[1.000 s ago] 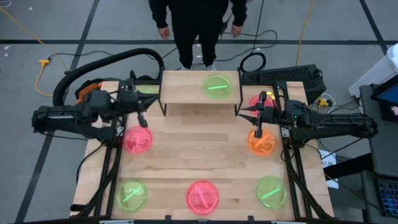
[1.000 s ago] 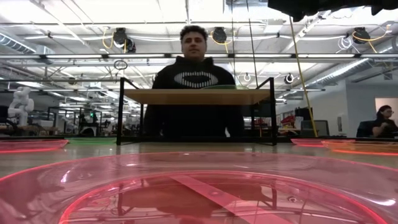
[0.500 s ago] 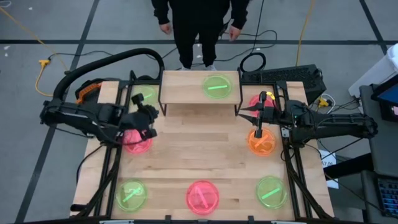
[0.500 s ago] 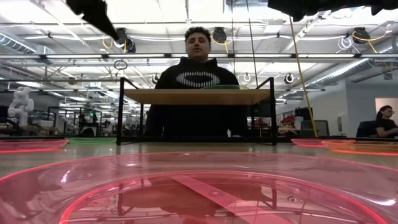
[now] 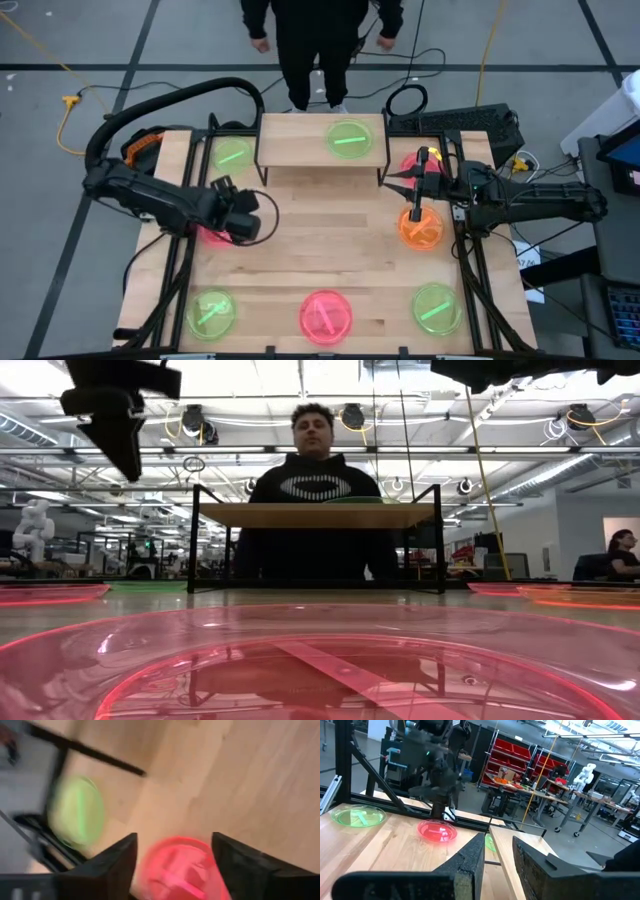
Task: Place and stack plates onto a shelf
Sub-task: Put the pink plate on the shelf
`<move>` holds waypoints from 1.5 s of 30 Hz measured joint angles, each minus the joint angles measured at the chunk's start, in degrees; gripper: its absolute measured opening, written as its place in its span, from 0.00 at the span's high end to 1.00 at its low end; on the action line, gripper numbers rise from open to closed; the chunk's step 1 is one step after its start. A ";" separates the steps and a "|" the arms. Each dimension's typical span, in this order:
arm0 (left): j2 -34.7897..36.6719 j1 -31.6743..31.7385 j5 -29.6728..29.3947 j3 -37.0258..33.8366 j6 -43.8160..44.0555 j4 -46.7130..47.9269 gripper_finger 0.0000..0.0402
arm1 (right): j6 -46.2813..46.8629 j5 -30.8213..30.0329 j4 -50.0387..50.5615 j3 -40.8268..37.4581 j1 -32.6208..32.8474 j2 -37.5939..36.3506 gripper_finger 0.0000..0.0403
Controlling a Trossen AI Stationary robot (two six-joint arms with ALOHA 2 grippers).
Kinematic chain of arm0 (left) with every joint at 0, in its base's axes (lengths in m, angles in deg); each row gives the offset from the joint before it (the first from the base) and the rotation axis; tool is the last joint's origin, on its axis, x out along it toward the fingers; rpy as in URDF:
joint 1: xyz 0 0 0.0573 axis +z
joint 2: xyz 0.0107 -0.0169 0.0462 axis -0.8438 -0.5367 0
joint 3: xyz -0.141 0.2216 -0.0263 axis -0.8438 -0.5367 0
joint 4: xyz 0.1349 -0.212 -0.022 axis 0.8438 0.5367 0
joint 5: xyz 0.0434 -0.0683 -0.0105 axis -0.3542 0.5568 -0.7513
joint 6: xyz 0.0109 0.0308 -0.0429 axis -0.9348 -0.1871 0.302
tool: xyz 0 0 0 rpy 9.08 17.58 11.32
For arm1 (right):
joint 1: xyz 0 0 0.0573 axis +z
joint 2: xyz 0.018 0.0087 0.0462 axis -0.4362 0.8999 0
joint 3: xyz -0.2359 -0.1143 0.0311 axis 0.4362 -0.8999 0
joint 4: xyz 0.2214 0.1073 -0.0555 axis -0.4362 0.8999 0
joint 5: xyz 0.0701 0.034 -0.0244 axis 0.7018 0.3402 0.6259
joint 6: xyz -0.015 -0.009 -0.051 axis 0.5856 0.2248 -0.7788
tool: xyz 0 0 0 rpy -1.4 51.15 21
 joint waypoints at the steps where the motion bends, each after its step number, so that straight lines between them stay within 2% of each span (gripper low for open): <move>1: -0.80 -0.59 0.89 -0.73 2.20 -0.78 0.31 | 0.00 0.00 -0.04 0.00 -0.01 0.00 0.79; 6: -4.17 -5.01 2.09 -6.38 10.70 -3.25 0.22 | -0.17 0.06 -1.15 0.00 -0.01 0.02 0.79; 11: -4.84 -9.29 4.22 -11.81 19.20 -4.78 0.21 | -0.20 0.12 -1.44 0.00 0.00 0.02 0.79; 17: -4.82 -13.64 5.85 -15.68 25.12 -12.40 0.21 | -0.22 0.15 -2.14 0.00 -0.01 0.02 0.79; 25: -4.81 -14.76 7.55 -22.13 31.82 -14.93 0.21 | -0.17 0.15 -3.03 0.00 -0.01 0.08 0.79; 34: -4.65 -14.82 9.22 -27.37 33.66 -22.49 0.21 | -0.07 0.11 -3.03 0.00 -0.01 0.07 0.79; 39: -4.60 -14.87 9.83 -28.42 36.09 -22.48 0.30 | -0.04 0.08 -3.03 0.00 -0.01 0.07 0.79; 45: -4.71 -14.83 9.98 -28.60 35.87 -23.95 0.54 | -0.04 0.02 -3.46 0.00 -0.01 0.07 0.79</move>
